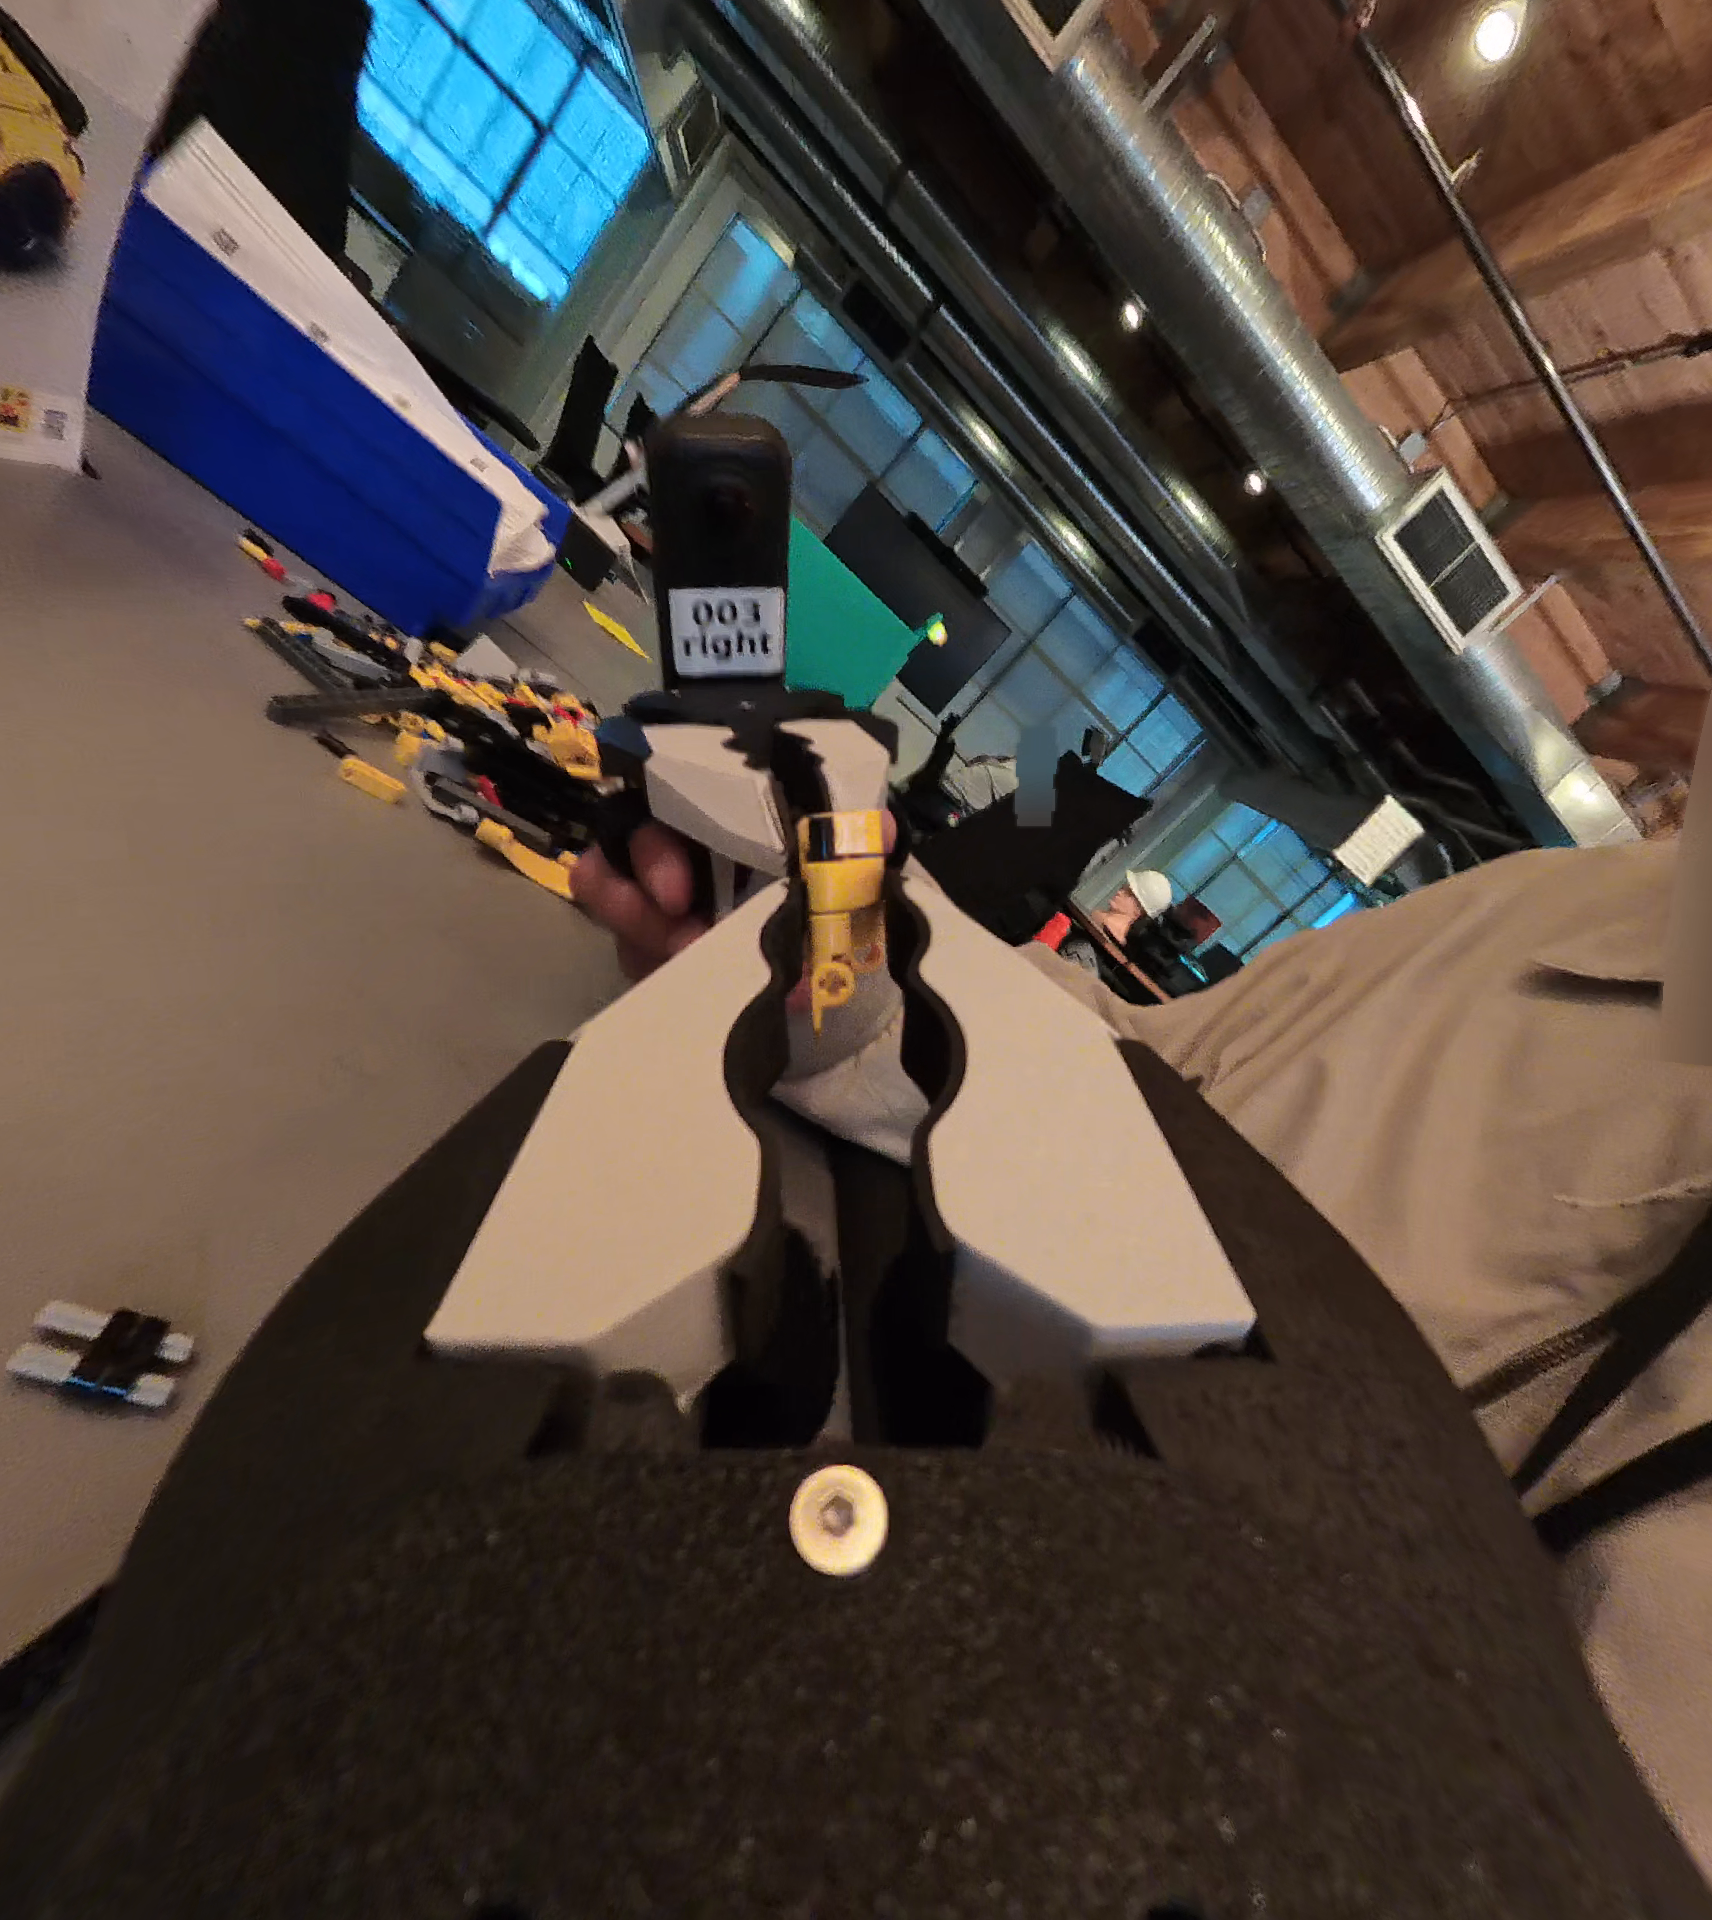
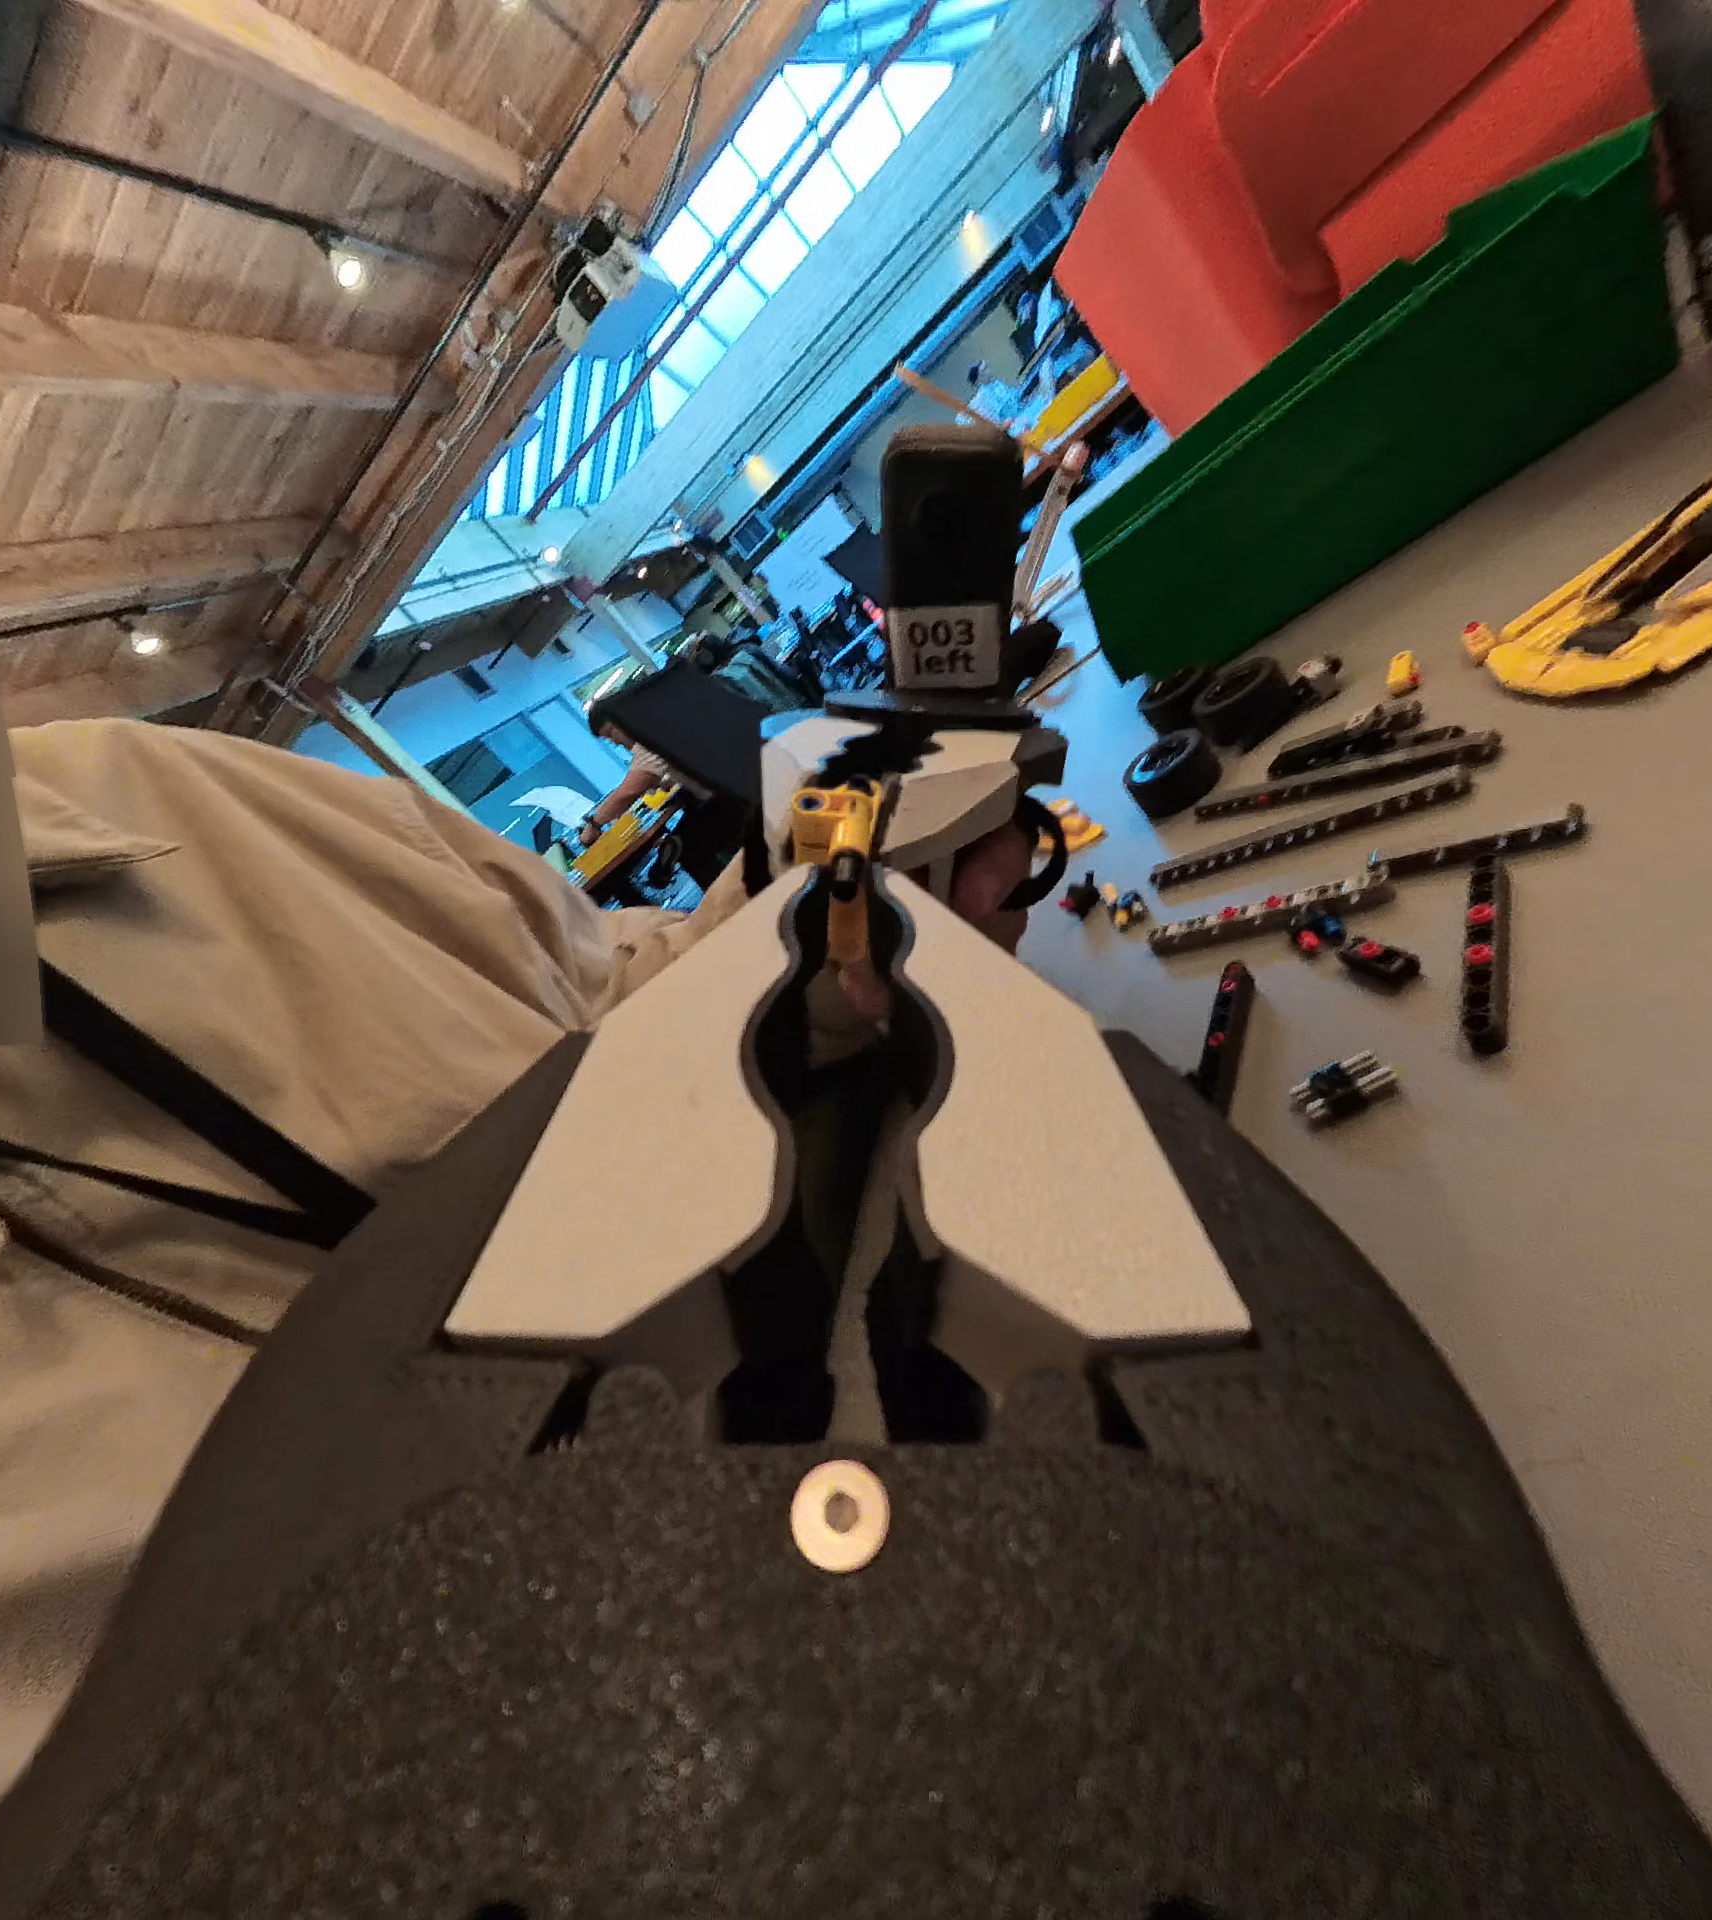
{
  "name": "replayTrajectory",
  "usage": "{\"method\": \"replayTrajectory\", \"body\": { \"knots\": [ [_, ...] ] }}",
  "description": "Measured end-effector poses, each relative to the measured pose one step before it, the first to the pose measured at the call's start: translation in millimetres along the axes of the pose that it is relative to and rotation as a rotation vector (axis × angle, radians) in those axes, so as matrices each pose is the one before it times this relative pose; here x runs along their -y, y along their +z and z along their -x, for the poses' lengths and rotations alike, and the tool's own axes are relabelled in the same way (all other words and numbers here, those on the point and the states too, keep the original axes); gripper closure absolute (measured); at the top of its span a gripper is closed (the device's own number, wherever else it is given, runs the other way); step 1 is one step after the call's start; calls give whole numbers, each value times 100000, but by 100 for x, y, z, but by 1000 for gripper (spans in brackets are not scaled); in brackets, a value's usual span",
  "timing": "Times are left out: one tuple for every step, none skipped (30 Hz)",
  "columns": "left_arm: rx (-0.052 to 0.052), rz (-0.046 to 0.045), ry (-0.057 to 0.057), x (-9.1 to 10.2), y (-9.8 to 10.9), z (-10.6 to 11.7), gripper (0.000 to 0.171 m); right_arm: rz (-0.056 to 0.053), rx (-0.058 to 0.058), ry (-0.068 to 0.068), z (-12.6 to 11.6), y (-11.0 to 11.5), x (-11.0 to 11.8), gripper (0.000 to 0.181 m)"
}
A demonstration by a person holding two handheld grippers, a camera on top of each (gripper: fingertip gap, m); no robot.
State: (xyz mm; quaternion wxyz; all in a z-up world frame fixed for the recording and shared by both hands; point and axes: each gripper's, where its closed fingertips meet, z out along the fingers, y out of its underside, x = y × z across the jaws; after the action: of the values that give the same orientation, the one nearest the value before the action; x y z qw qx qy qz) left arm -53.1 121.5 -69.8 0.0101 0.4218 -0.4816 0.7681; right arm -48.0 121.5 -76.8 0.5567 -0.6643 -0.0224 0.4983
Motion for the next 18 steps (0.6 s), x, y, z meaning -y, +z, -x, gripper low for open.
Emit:
{"method": "replayTrajectory", "body": {
  "knots": [
    [-1395, -4132, 140, 507, -105, -225, 157, -3009, -59, -2873, 228, 197, 316, 172],
    [-2082, -3244, -931, 325, -38, -254, 157, -1321, 946, -1785, 339, 290, 43, 170],
    [-1401, -1562, -1450, 17, 52, -97, 157, 896, 485, -473, 157, 346, -261, 170],
    [-829, -438, -1058, -147, 111, 1, 157, 823, -387, -49, -50, 316, -255, 171],
    [-434, -1208, -378, 46, 42, -7, 157, -956, 600, -329, 60, 121, 11, 172],
    [219, -1433, 507, 200, -17, 28, 157, -2108, -982, 999, -163, -37, 274, 173],
    [988, -340, 1706, 100, 21, 68, 157, -661, -274, -261, -76, -17, 108, 174],
    [1719, -360, 2773, 108, 21, 109, 157, -1282, -974, 88, -202, -77, 206, 174],
    [1579, -557, 3058, 81, 28, 54, 157, -1687, 85, 1009, -107, -78, 246, 174],
    [1244, -563, 2110, 49, 2, 43, 157, -1841, 508, 1487, -27, -81, 248, 174],
    [932, -617, 777, 76, -43, 67, 157, -1018, -992, -536, -160, -47, 135, 174],
    [-224, -707, -219, 106, -69, -76, 157, -318, -600, -3327, 78, 70, -8, 174],
    [-310, -532, -78, 103, -70, -114, 158, -76, -568, -1794, 117, 64, 34, 174],
    [197, 120, 1016, 18, -53, -110, 158, 157, -135, -249, 61, 32, -3, 174],
    [-153, 1534, 1852, -150, -12, -196, 158, 1042, 1412, 571, 209, -56, -28, 175],
    [244, 2753, 2593, -259, -27, -153, 158, 1922, 490, -873, 133, -105, -142, 175],
    [666, 2905, 3136, -251, -61, -113, 158, 1923, -444, -1580, 83, -71, -166, 174],
    [466, 2025, 2933, -142, -26, -134, 158, 974, 100, -1494, 136, -14, -70, 175]
  ]
}}
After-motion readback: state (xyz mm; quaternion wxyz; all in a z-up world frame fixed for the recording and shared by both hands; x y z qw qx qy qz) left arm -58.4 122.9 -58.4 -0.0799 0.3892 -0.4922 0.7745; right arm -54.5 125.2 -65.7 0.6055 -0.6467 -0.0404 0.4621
